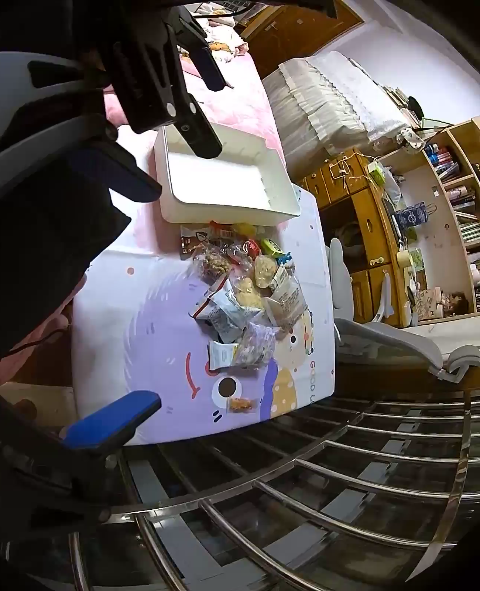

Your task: Organize snacks

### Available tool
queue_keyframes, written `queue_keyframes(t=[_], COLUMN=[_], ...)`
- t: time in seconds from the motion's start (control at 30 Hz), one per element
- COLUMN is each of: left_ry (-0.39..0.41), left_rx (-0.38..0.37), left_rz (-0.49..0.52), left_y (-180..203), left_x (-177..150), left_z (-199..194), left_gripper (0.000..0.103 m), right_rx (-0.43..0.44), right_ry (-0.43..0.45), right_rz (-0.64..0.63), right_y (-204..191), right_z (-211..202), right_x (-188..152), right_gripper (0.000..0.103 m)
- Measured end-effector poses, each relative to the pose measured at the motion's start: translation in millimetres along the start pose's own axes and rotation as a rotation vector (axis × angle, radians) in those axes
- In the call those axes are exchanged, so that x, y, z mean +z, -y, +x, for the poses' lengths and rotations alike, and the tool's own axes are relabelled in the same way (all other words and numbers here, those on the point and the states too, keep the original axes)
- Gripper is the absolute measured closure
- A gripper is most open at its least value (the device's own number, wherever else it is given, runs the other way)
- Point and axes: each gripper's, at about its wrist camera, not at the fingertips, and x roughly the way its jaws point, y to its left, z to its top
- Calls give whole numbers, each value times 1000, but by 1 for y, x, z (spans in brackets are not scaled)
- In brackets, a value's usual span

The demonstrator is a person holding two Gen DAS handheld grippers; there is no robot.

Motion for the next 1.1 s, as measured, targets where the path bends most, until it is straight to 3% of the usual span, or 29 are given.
queue_keyframes(t=[0.47,0.53,1.1], left_ry=[-5,-18,-10], left_rx=[-9,-9,-24], left_rz=[-12,-22,-28], left_y=[-6,-4,-8], left_x=[-8,5,11], left_z=[7,11,16], left_gripper=[1,1,1], right_rx=[-10,-11,-21], right_ry=[-3,-3,-11], right_rz=[3,2,-2], right_y=[2,3,0], right_z=[5,5,13], right_x=[6,12,17], right_gripper=[0,0,0])
